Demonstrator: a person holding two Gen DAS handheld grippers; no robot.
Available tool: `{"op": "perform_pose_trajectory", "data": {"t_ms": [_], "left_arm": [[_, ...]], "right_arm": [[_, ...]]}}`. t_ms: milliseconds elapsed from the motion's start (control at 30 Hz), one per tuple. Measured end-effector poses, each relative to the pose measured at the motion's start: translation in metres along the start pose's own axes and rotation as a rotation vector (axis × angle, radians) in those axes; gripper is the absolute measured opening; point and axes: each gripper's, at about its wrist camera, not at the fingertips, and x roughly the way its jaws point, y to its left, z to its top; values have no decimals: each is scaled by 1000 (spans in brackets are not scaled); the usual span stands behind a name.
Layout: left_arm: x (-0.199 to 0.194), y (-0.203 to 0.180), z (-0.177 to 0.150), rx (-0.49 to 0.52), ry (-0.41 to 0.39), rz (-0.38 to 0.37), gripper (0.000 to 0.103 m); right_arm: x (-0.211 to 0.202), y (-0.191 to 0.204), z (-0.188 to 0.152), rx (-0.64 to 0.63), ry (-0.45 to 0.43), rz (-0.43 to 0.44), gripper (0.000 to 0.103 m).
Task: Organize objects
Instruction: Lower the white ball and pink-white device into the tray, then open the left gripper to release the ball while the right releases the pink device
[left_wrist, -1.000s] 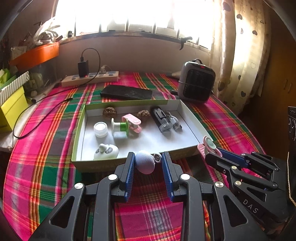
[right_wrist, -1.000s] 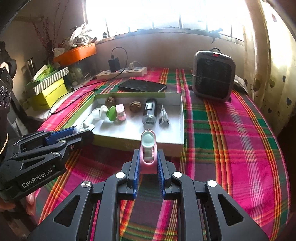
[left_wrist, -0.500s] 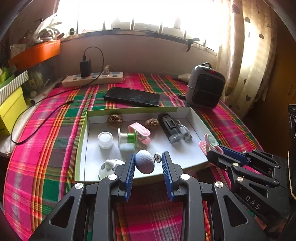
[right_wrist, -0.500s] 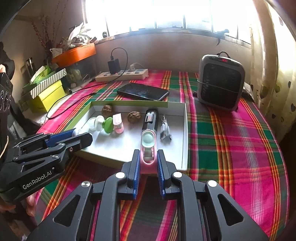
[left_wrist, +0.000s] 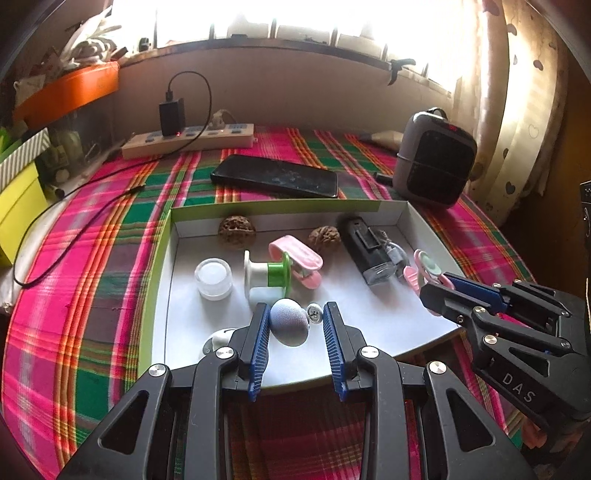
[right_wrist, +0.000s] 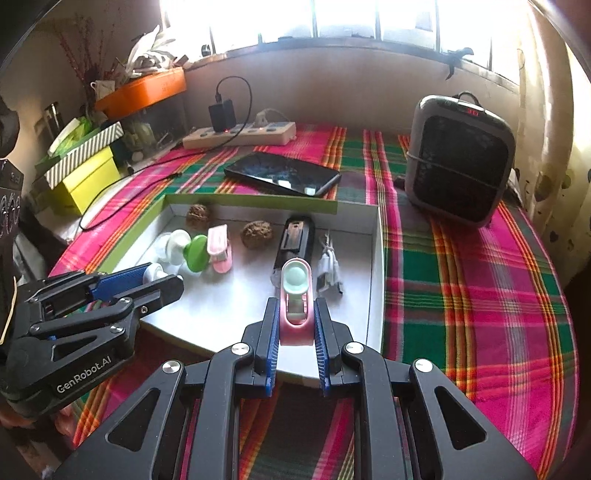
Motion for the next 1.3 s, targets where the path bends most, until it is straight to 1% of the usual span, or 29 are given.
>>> {"op": "perform_pose_trajectory", "data": {"t_ms": [367, 600, 933, 1200, 1267, 1300], "left_arm": [[16, -2, 1, 20, 27, 14, 28], [21, -4, 3, 22, 46, 14, 28], [24, -3, 2, 20, 52, 18, 28], [24, -3, 3, 20, 56, 37, 29], [22, -2, 3, 18, 51, 41, 30], [21, -3, 3, 17, 50, 41, 30]], "right_arm": [[16, -7, -2, 3, 52, -21, 19], [20, -7, -1, -4, 63, -19, 19], [22, -6, 0, -9, 73, -30, 19], [21, -4, 1, -12, 73, -40, 19], [18, -4, 1, -4, 62, -37, 22], [17, -4, 2, -3, 58, -36, 27]]}}
